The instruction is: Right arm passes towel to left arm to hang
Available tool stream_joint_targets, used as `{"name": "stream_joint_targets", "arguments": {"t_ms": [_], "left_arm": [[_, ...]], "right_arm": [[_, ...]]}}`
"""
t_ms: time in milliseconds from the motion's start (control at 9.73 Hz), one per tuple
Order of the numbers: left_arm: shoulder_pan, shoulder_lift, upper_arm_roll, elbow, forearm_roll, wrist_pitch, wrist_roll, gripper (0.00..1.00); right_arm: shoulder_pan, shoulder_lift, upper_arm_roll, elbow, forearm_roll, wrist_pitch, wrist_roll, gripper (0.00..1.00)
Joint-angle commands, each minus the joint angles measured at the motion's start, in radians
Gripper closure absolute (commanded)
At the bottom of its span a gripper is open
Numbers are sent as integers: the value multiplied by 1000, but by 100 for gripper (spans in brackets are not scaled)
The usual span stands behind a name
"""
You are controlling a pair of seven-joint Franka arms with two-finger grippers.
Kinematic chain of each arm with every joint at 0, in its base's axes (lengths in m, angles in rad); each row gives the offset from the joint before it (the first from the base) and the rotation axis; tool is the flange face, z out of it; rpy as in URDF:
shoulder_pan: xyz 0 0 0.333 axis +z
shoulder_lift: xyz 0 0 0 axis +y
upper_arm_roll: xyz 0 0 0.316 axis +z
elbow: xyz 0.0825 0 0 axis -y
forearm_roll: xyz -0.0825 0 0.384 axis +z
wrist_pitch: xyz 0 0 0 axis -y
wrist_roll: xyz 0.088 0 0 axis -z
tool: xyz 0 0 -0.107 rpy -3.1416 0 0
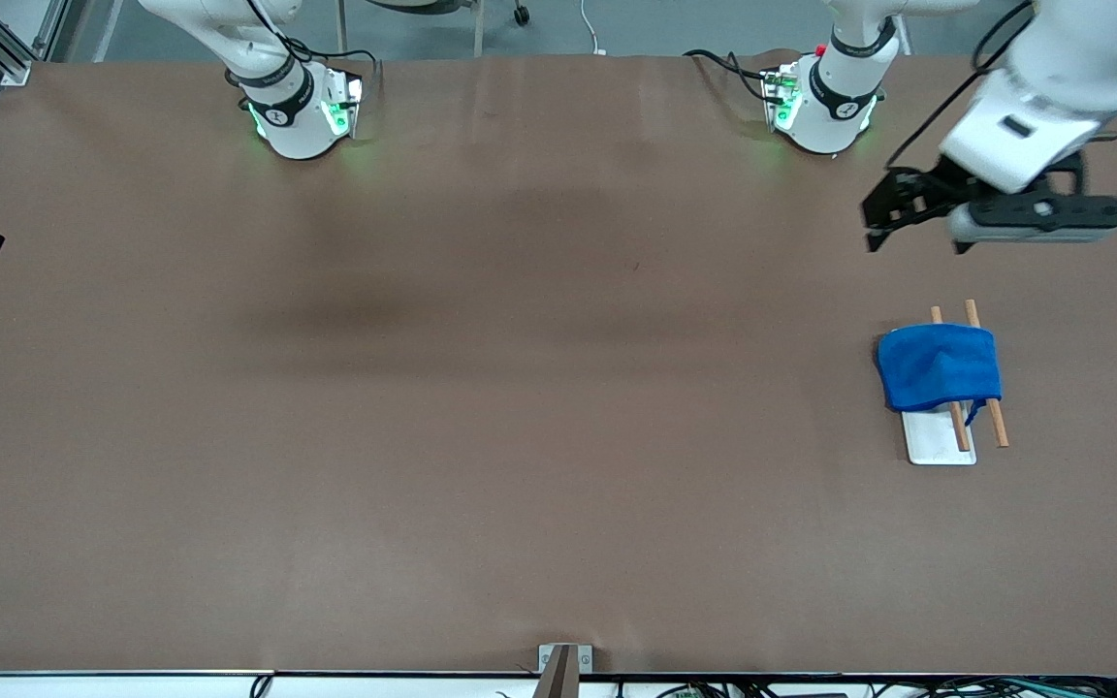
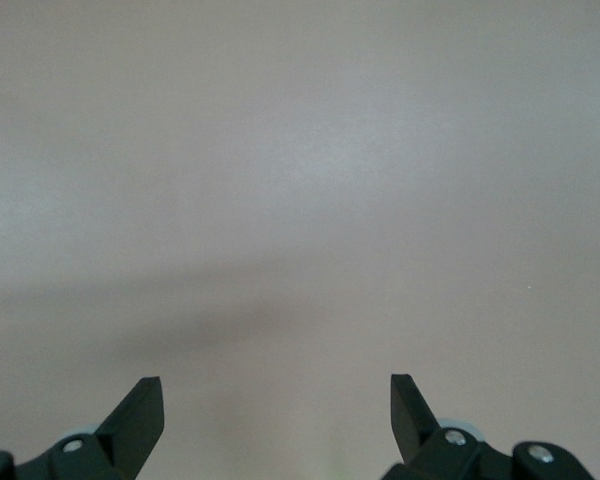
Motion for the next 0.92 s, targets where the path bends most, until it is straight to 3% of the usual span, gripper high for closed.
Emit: {"name": "stream_joint_targets", "arguments": {"t_ms": [0, 103, 308, 616, 822], "left_arm": [[-14, -5, 81, -16, 5, -17, 95, 0], [-26, 4, 118, 25, 2, -66, 123, 0], [-11, 56, 121, 152, 8, -184, 126, 0], [37, 55, 121, 156, 17, -235, 189, 0], [6, 53, 123, 142, 14, -234, 165, 0]], "right_arm": [[-13, -18, 10, -1, 24, -30, 16, 0], [-13, -18, 13, -1, 24, -43, 42, 0], [-13, -18, 13, 14, 24, -46, 61, 0], [-12, -12, 12, 60, 27, -72, 61, 0], [-2, -12, 13, 62, 26, -67, 61, 0]]}}
